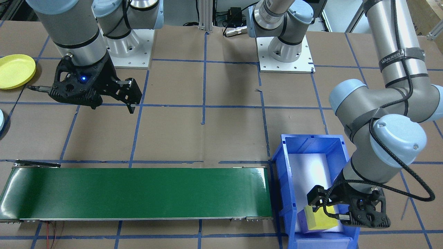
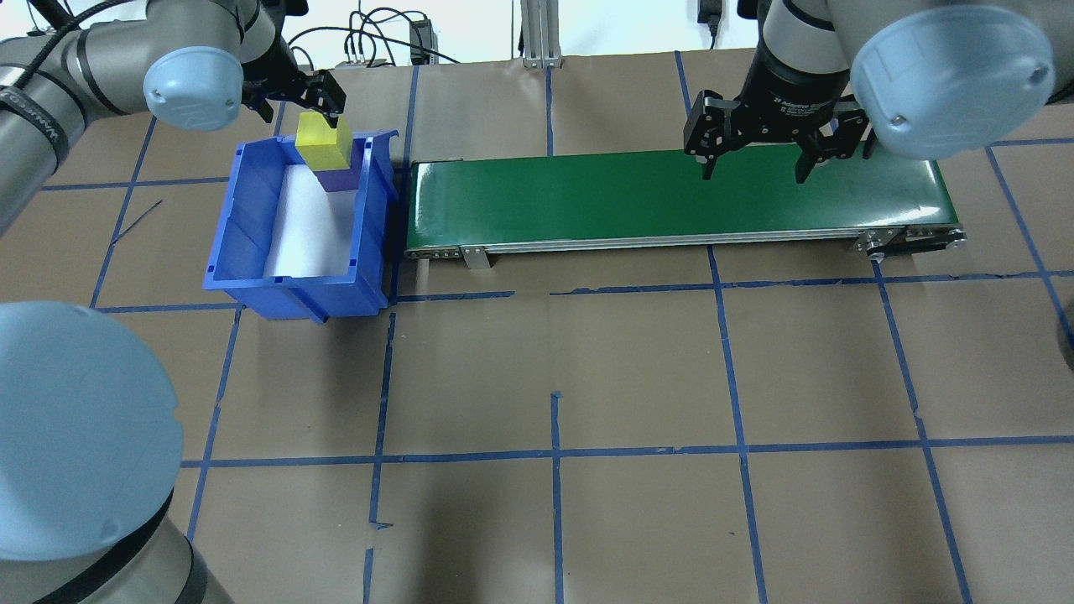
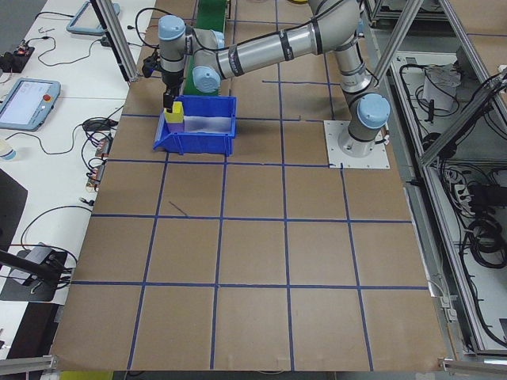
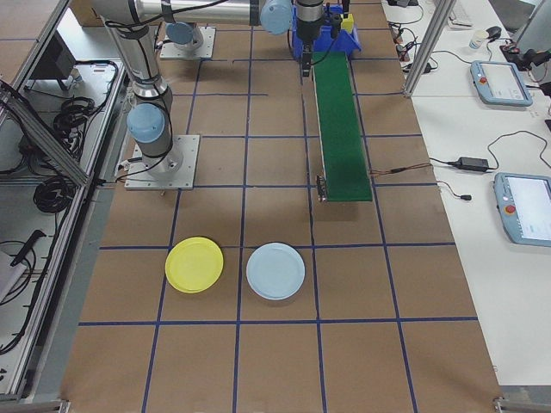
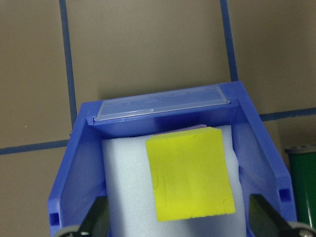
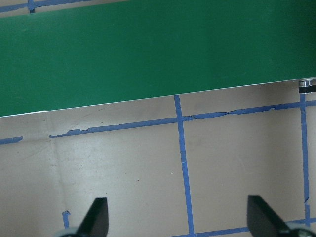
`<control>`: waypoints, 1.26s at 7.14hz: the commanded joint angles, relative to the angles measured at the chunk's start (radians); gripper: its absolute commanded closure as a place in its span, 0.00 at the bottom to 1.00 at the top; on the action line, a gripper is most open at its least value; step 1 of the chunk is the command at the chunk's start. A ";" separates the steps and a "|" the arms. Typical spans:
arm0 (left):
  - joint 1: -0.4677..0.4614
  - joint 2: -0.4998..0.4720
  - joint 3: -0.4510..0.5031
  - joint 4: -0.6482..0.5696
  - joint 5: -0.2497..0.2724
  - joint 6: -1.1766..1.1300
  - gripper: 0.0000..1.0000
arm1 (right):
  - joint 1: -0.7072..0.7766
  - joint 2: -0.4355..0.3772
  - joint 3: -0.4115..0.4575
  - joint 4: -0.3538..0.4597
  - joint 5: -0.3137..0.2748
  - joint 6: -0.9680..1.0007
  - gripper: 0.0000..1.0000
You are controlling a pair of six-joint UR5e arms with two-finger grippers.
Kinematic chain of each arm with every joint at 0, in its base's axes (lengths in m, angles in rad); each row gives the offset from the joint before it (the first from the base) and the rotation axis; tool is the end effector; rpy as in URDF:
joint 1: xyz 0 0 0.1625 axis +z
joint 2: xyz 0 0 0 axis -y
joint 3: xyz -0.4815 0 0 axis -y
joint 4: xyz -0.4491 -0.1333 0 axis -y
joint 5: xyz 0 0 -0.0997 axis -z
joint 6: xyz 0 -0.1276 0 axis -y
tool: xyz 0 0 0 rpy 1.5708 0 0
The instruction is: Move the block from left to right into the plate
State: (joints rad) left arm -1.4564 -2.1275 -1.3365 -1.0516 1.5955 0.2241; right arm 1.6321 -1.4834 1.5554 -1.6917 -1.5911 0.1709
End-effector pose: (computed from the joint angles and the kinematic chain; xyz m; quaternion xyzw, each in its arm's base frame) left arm -0.0376 -0.8127 0.3234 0.0533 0.9937 -0.0948 0.0287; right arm 0.1670 -0.5867 0.4873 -0.0550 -0.9981 0.0255 0.0072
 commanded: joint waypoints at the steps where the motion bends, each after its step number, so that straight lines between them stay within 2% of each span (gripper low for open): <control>1: 0.001 -0.050 -0.013 0.047 -0.110 -0.018 0.00 | 0.002 0.000 0.000 0.001 -0.003 0.013 0.00; 2: 0.001 -0.054 -0.016 0.073 -0.114 -0.041 0.00 | 0.002 0.000 0.000 0.001 -0.003 0.015 0.00; 3: 0.001 -0.051 -0.023 0.074 -0.111 -0.045 0.19 | 0.002 0.000 0.000 0.001 -0.003 0.015 0.00; 4: 0.001 -0.045 -0.026 0.073 -0.082 -0.048 0.58 | 0.003 -0.001 0.002 0.007 -0.003 0.015 0.00; 5: 0.001 -0.034 -0.026 0.067 0.008 -0.048 0.67 | 0.003 -0.001 0.003 0.007 -0.003 0.015 0.00; 8: -0.008 0.061 -0.032 0.042 0.012 -0.055 0.69 | 0.003 -0.001 0.012 0.003 -0.004 0.018 0.00; 9: -0.036 0.119 -0.046 -0.041 0.001 -0.092 0.69 | 0.003 -0.003 0.012 0.004 -0.004 0.018 0.00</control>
State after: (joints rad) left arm -1.4691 -2.0718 -1.3699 -1.0222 1.6043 0.1665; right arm 1.6352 -1.4854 1.5670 -1.6883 -1.5947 0.1885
